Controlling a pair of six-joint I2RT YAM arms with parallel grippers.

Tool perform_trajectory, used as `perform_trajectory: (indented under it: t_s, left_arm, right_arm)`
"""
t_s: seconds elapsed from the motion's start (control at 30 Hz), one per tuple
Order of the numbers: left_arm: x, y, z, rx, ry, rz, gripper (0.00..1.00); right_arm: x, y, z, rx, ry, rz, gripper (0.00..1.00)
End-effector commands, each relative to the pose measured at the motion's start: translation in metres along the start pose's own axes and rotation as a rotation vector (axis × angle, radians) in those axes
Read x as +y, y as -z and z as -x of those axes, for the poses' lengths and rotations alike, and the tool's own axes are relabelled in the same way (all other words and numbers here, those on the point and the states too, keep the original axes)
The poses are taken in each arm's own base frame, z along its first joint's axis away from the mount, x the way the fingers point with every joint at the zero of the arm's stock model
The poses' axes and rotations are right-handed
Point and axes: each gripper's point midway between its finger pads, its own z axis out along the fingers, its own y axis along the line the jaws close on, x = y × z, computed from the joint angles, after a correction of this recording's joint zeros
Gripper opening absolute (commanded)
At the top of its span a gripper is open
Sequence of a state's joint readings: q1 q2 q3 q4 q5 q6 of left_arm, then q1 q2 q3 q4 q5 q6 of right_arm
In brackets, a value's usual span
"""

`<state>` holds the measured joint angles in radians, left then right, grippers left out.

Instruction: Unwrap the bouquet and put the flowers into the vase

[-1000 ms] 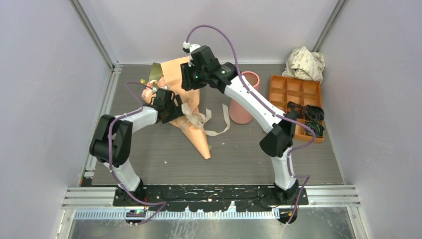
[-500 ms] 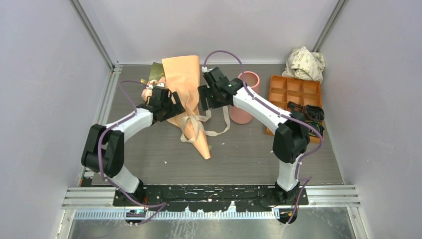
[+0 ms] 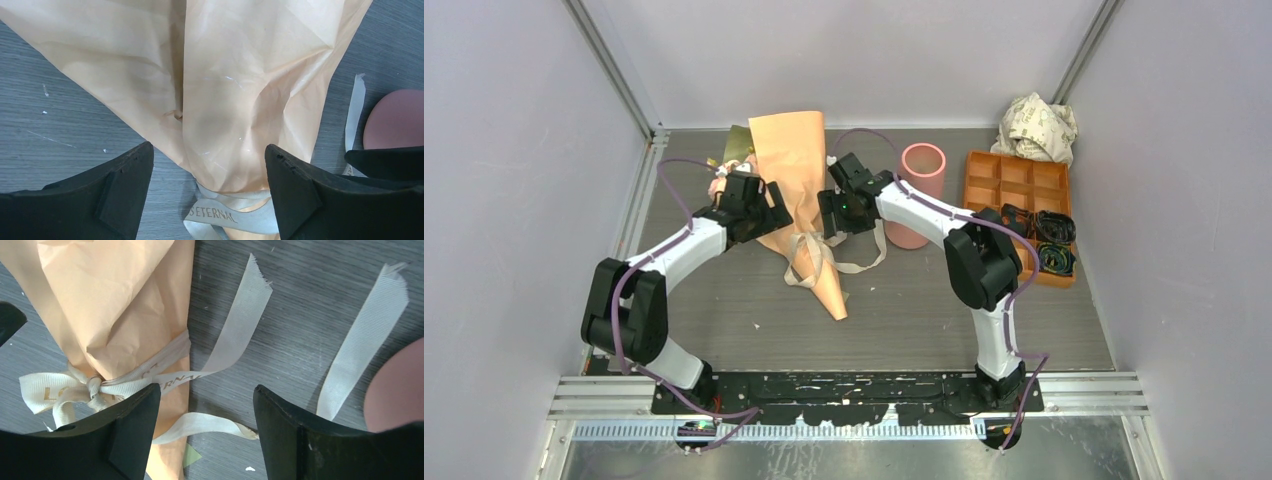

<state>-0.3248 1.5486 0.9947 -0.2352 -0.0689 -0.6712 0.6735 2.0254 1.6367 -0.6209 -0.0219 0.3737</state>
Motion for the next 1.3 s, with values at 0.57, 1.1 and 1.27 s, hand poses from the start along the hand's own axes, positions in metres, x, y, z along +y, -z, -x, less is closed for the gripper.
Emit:
perform_trajectory:
  t_s: [0.57,1.1,1.27]
  left_arm:
    - [-0.011,0.011,0.019,-0.054,0.001,-0.041,0.82]
    - [-0.010,0.012,0.018,-0.052,-0.004,-0.041,0.82]
    - [-0.007,0.013,0.018,-0.054,-0.015,-0.031,0.82]
  right_arm:
    - [0.020,-0.028,0.012,-0.007,-0.256,0.122,0.72]
    - [0.019,-0.053,-0.001,-0.016,-0.406,0.130,0.28]
    - [0.014,-0.044,0.007,-0.063,-0.408,0.104,0.08]
